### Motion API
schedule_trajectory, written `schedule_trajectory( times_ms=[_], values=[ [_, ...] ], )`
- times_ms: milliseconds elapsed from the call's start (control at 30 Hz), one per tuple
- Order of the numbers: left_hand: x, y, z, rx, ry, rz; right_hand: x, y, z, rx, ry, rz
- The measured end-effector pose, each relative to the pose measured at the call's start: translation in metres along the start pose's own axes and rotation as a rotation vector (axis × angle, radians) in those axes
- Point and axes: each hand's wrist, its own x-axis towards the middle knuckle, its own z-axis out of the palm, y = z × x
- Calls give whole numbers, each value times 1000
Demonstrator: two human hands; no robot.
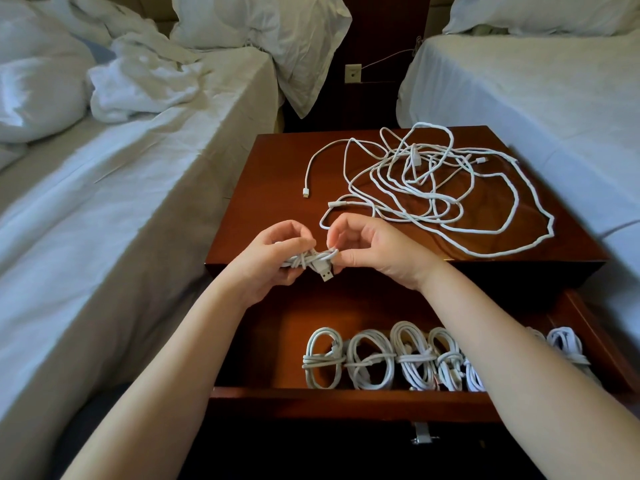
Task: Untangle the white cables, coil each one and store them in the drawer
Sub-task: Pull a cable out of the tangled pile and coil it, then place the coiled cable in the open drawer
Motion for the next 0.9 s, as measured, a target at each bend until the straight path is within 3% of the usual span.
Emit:
schedule_trajectory(
  times_ms=[133, 400, 633, 800, 900],
  values=[
    [0, -2, 3, 186, 139, -34, 1, 0, 7, -141, 42, -11],
    [-9, -1, 12, 19, 397, 77, -1, -5, 16, -180, 85, 0],
    [-30, -9, 11, 53, 476, 141, 4, -8, 42, -214, 124, -10],
    [-40, -17, 0, 182, 462, 112, 5, -3, 57, -256, 127, -2],
    [-43, -27, -16, 448, 556, 114, 3, 3, 61, -311, 119, 28]
  ],
)
